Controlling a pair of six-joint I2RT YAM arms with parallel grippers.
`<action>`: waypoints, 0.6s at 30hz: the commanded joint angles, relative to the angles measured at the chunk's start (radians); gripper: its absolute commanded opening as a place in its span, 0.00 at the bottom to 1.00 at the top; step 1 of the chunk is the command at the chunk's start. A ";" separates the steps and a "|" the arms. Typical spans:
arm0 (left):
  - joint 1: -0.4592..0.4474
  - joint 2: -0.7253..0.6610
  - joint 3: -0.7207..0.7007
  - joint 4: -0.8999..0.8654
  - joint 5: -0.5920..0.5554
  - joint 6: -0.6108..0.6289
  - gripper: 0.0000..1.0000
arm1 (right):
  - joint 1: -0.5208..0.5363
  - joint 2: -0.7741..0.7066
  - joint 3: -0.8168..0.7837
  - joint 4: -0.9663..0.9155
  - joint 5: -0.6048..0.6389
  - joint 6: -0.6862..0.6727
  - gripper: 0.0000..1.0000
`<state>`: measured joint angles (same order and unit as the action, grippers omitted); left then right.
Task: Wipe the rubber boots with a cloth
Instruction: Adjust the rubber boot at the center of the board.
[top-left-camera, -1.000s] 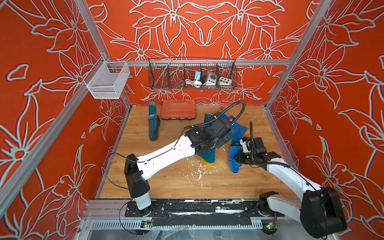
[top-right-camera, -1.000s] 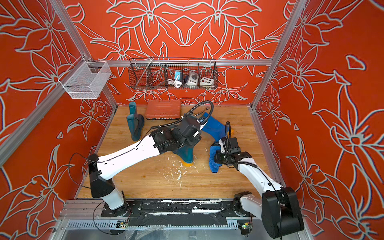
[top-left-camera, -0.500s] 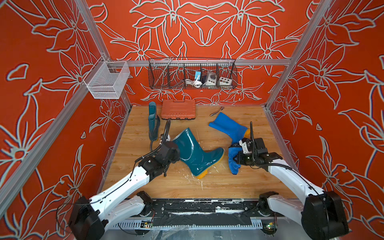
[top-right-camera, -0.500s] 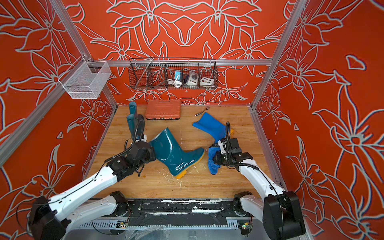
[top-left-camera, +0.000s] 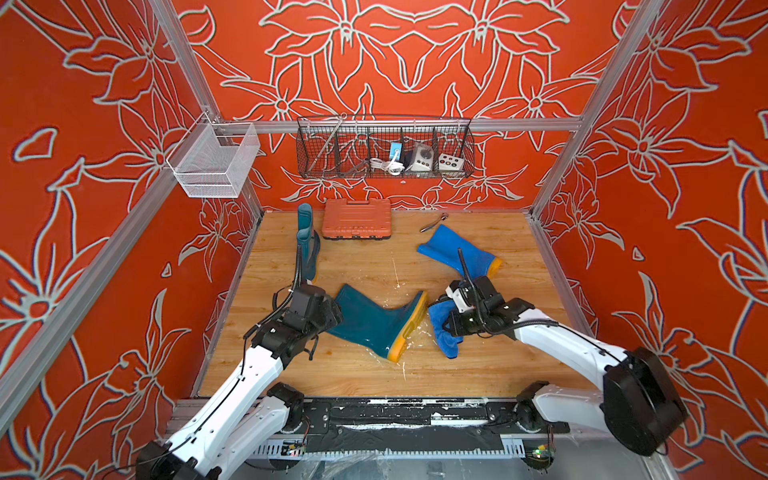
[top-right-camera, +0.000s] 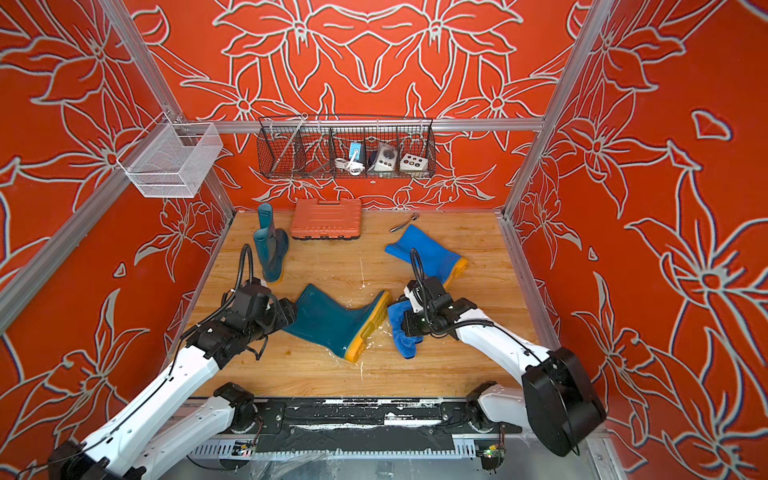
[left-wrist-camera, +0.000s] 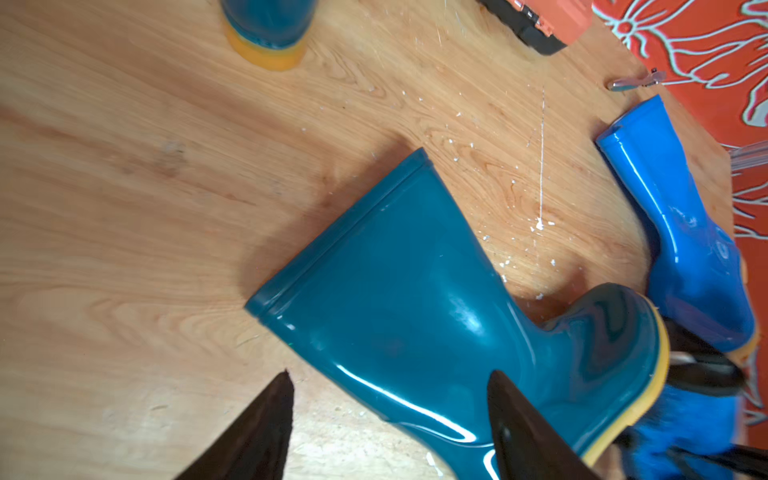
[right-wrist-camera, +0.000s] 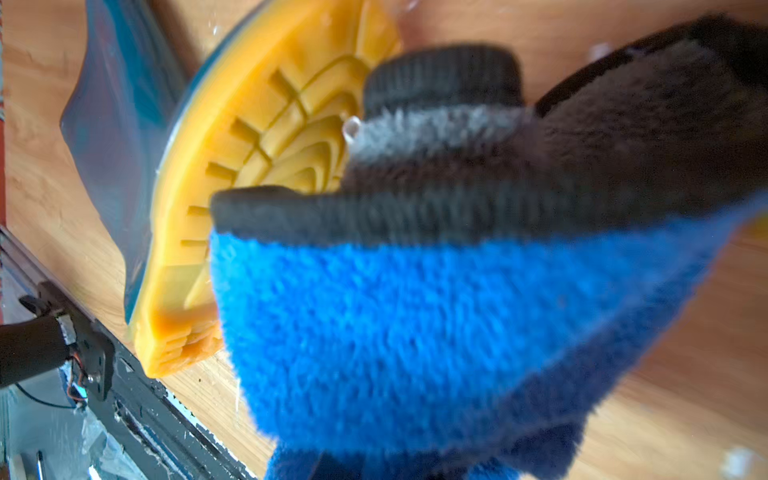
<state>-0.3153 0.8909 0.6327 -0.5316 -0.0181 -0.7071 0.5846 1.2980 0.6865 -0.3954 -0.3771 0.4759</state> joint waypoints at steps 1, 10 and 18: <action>0.015 0.118 -0.052 0.118 0.259 0.058 0.67 | 0.056 0.101 0.049 0.070 0.016 0.025 0.00; -0.376 0.386 -0.024 0.336 0.175 -0.085 0.53 | 0.059 0.373 0.348 -0.018 0.080 -0.130 0.00; -0.572 0.587 0.204 0.303 0.130 -0.063 0.58 | -0.026 0.432 0.501 -0.117 0.063 -0.192 0.00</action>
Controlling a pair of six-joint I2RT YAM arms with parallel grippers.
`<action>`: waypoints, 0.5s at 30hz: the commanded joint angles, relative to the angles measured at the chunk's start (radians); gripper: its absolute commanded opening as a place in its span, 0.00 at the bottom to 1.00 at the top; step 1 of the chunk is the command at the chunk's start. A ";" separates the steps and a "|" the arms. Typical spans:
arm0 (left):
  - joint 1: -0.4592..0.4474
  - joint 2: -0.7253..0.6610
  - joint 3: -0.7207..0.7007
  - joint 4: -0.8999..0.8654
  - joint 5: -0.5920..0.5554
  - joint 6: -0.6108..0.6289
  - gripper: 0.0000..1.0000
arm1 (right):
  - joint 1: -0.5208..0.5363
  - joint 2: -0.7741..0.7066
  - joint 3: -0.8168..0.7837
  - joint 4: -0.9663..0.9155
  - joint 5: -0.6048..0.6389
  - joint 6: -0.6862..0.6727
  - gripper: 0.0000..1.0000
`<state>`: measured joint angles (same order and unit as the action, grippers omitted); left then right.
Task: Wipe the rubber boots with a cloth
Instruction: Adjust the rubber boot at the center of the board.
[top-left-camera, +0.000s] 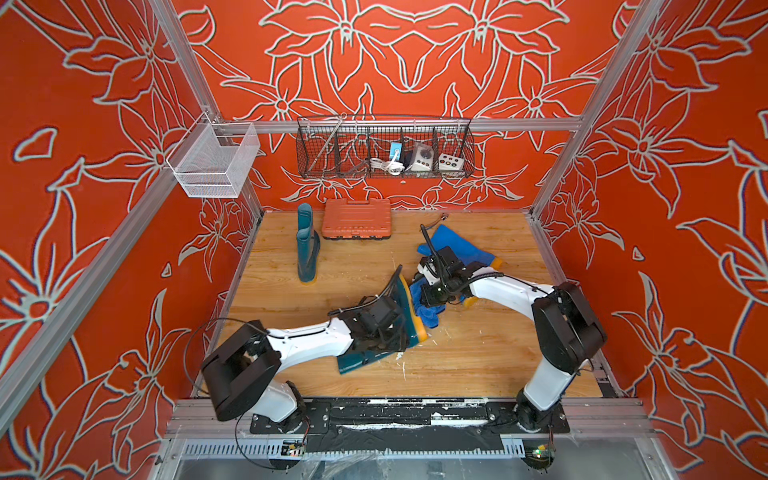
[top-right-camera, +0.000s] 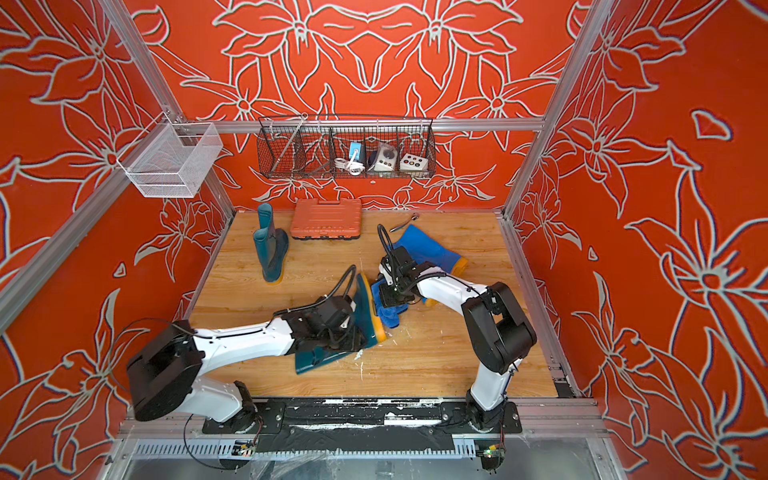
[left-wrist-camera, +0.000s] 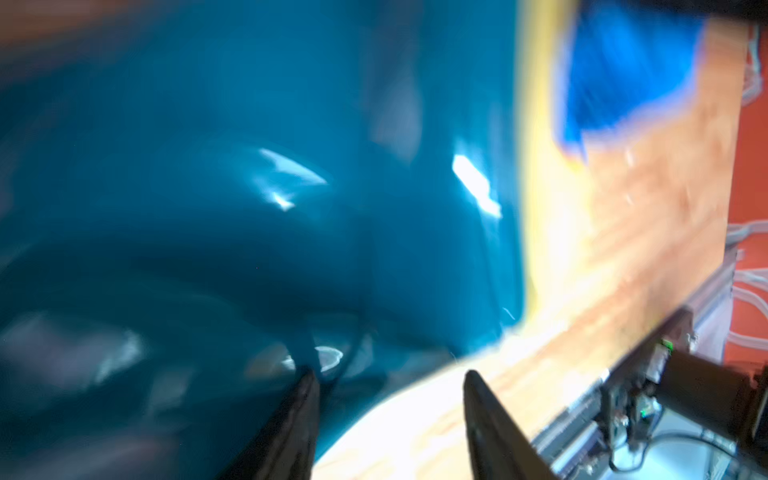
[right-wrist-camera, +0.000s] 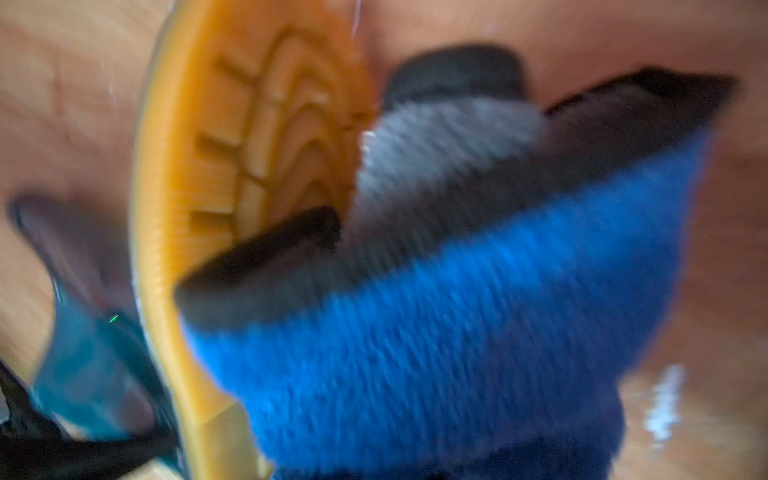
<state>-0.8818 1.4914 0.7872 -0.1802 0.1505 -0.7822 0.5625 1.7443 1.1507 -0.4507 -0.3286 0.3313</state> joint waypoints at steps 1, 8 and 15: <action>0.011 -0.048 0.041 -0.068 -0.058 0.018 0.59 | -0.004 -0.034 0.033 -0.071 0.026 -0.051 0.00; 0.349 -0.423 -0.211 -0.204 -0.006 -0.027 0.63 | -0.003 -0.164 -0.088 -0.073 0.042 -0.028 0.00; 0.580 -0.702 -0.380 -0.365 0.132 -0.039 0.65 | 0.016 -0.213 -0.210 -0.018 -0.001 0.049 0.00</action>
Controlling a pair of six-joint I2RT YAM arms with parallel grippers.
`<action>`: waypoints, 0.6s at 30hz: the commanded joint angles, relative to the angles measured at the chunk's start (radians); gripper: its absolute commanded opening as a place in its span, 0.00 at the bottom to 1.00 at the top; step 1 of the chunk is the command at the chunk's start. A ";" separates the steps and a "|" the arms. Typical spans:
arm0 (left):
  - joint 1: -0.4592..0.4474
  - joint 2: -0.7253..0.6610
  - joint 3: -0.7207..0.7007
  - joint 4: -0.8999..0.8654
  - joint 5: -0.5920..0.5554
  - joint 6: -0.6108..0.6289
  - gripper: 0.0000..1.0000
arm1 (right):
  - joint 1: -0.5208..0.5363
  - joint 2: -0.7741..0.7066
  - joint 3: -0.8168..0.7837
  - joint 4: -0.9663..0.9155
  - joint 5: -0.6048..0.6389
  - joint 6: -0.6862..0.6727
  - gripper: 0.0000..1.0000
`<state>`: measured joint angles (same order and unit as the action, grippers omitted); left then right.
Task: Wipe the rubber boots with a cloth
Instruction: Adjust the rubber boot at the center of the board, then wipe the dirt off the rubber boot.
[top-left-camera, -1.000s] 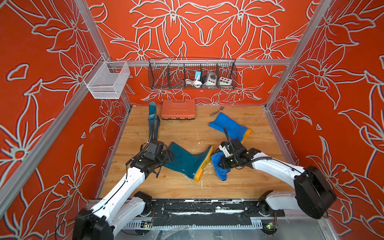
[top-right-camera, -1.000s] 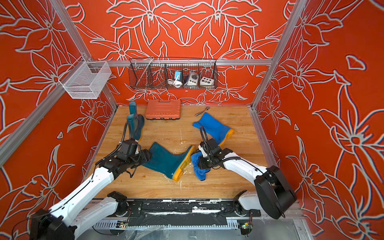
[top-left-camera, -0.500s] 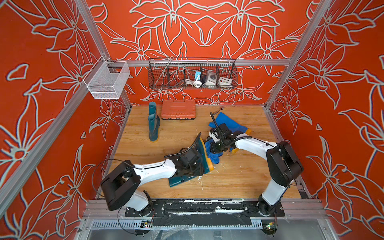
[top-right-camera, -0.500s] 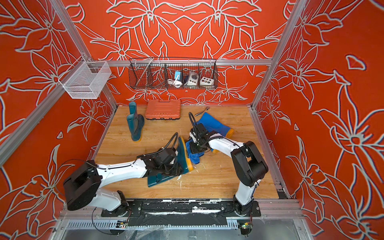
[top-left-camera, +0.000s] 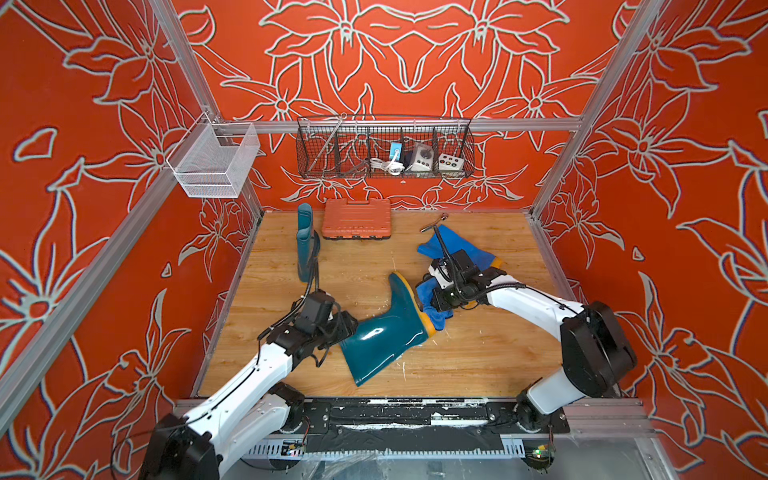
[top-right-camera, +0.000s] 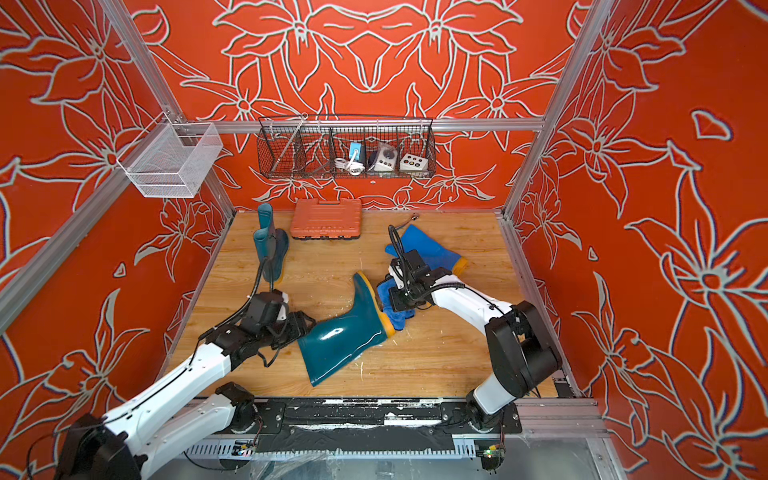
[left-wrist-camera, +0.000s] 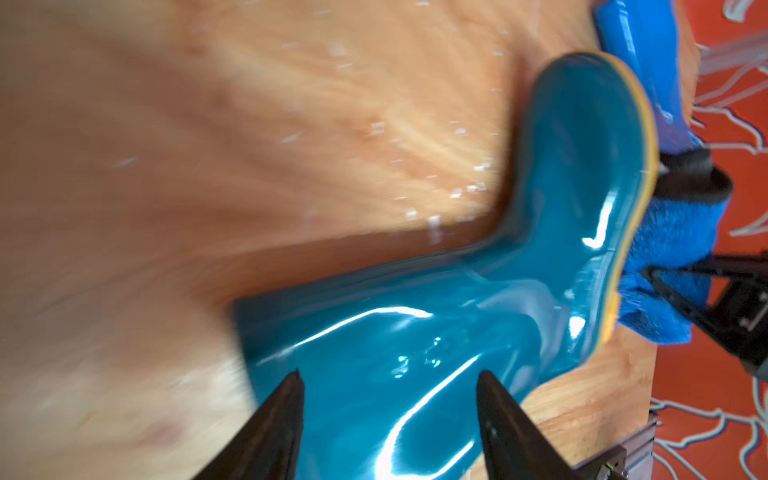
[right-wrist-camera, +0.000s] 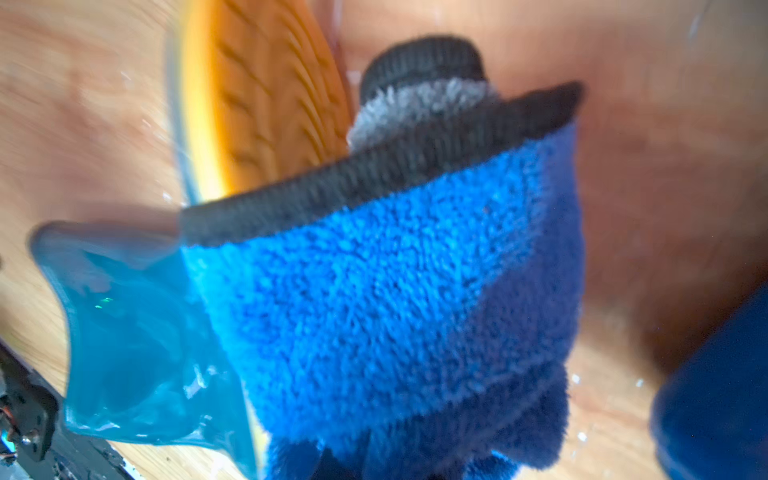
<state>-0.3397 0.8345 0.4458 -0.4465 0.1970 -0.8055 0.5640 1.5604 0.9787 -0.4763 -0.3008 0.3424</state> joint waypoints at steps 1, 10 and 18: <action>0.051 -0.061 -0.066 -0.082 0.111 -0.029 0.65 | 0.017 -0.037 -0.051 0.012 -0.032 0.044 0.00; 0.073 0.179 -0.150 0.377 0.359 -0.030 0.42 | 0.019 -0.126 -0.152 0.029 -0.032 0.090 0.00; 0.093 0.455 0.102 0.365 0.394 0.151 0.09 | -0.005 -0.157 -0.124 0.019 -0.021 0.110 0.00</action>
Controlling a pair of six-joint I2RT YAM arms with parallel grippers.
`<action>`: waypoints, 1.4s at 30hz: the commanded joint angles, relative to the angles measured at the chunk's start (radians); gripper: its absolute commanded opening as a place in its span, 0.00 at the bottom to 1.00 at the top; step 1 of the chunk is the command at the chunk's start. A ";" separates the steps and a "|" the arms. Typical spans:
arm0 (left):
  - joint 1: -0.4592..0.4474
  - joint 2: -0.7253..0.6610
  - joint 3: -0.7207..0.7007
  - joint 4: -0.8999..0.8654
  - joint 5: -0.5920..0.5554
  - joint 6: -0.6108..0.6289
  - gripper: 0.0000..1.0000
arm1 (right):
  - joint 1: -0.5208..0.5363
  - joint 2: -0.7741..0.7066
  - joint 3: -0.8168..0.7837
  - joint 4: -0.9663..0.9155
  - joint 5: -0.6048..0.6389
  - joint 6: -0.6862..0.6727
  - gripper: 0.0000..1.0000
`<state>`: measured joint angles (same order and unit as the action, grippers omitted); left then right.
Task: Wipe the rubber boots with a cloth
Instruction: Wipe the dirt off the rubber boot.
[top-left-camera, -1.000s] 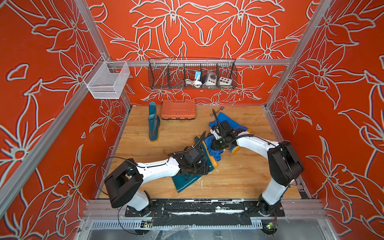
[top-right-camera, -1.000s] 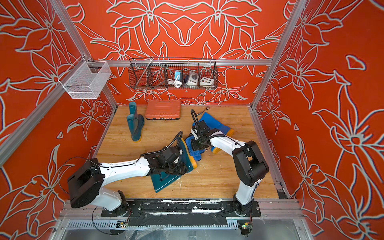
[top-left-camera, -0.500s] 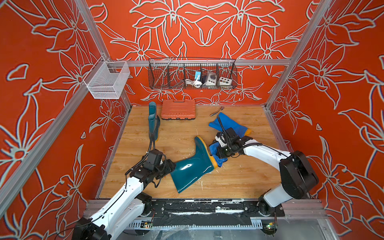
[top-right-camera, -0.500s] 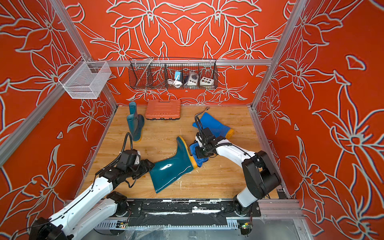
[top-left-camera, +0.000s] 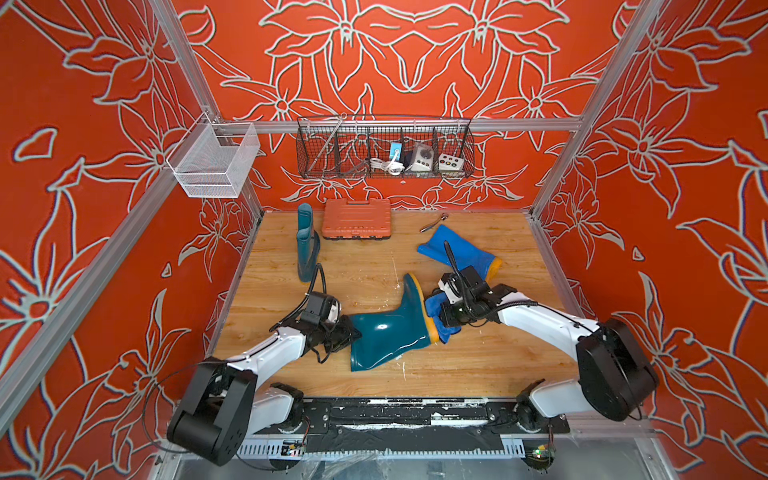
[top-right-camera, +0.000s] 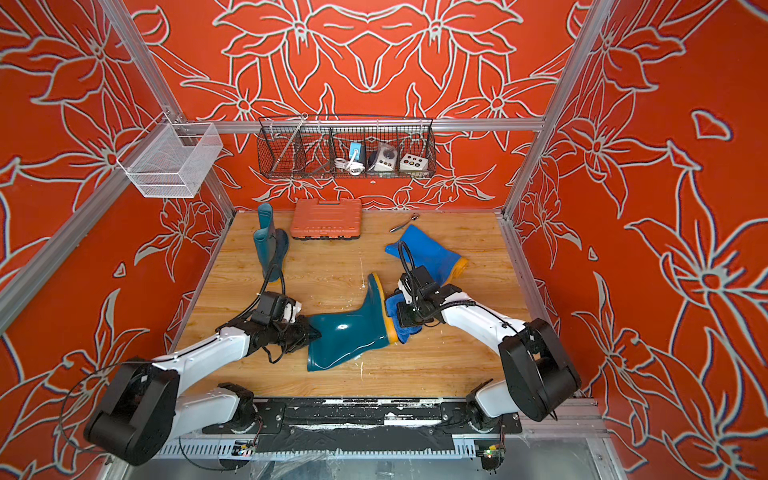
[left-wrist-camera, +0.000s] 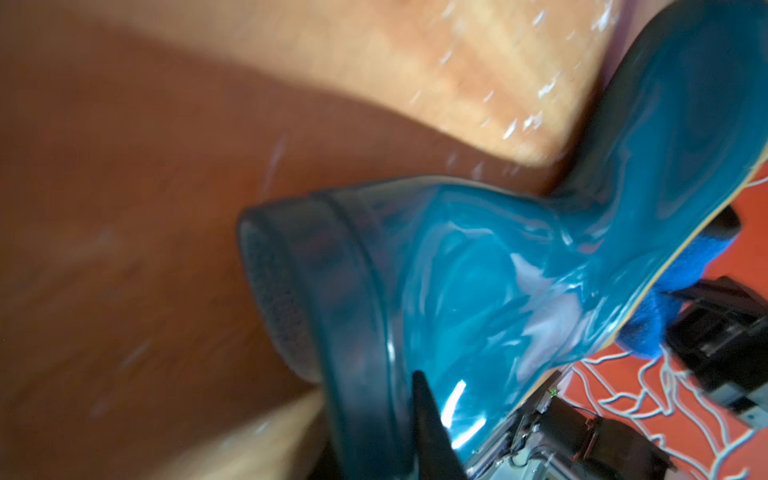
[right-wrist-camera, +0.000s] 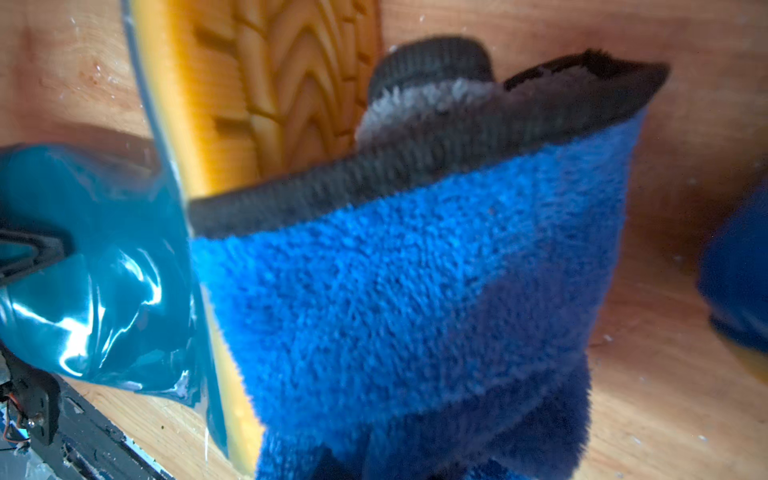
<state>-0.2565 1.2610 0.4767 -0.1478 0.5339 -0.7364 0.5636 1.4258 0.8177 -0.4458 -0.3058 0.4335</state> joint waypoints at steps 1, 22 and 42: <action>0.018 0.037 0.094 0.050 0.055 0.100 0.09 | -0.005 -0.031 0.058 -0.029 -0.007 0.014 0.00; 0.043 -0.444 -0.280 0.022 0.062 -0.154 0.57 | 0.452 0.422 0.632 -0.137 0.051 -0.053 0.00; 0.043 -0.193 -0.248 0.201 0.202 -0.089 0.06 | 0.336 0.421 0.507 -0.119 0.060 0.015 0.00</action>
<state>-0.2150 1.0676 0.1982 0.0296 0.6888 -0.8486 0.8665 1.7939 1.2999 -0.5896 -0.2214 0.4137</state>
